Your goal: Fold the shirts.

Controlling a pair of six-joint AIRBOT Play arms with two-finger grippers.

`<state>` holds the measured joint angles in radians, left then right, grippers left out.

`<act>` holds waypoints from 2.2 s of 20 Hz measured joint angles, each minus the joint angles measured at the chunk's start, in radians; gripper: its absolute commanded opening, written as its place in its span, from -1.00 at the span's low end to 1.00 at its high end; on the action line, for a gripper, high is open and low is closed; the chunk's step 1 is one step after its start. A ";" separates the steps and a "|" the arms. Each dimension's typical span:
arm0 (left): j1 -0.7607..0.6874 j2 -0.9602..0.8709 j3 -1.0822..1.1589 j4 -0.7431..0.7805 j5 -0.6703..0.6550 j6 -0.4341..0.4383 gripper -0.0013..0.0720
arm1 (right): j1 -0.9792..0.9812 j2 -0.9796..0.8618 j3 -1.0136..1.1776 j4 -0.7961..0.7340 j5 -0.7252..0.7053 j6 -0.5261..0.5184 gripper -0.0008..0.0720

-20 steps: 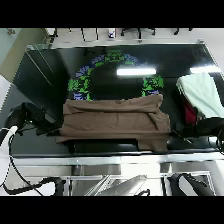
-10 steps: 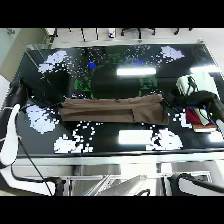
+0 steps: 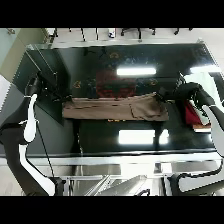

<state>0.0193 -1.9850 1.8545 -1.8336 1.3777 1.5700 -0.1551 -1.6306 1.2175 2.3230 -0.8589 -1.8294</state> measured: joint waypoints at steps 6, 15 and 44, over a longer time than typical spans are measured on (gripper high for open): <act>-0.013 -0.032 0.142 -0.001 0.127 -0.003 0.92 | -0.093 -0.015 0.076 -0.084 -0.212 -0.102 0.98; 0.018 0.080 0.208 -0.001 0.207 -0.036 0.91 | -0.122 -0.127 0.093 -0.097 -0.329 -0.183 0.78; -0.674 -0.226 0.151 -0.300 -0.491 -0.072 -0.92 | -0.011 0.119 0.528 -0.006 -0.684 -0.046 -0.93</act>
<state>-0.6548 -2.2108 2.0052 -2.1334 0.8867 1.4979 -0.1665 -1.5112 1.7454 2.3173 -1.5425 -1.8751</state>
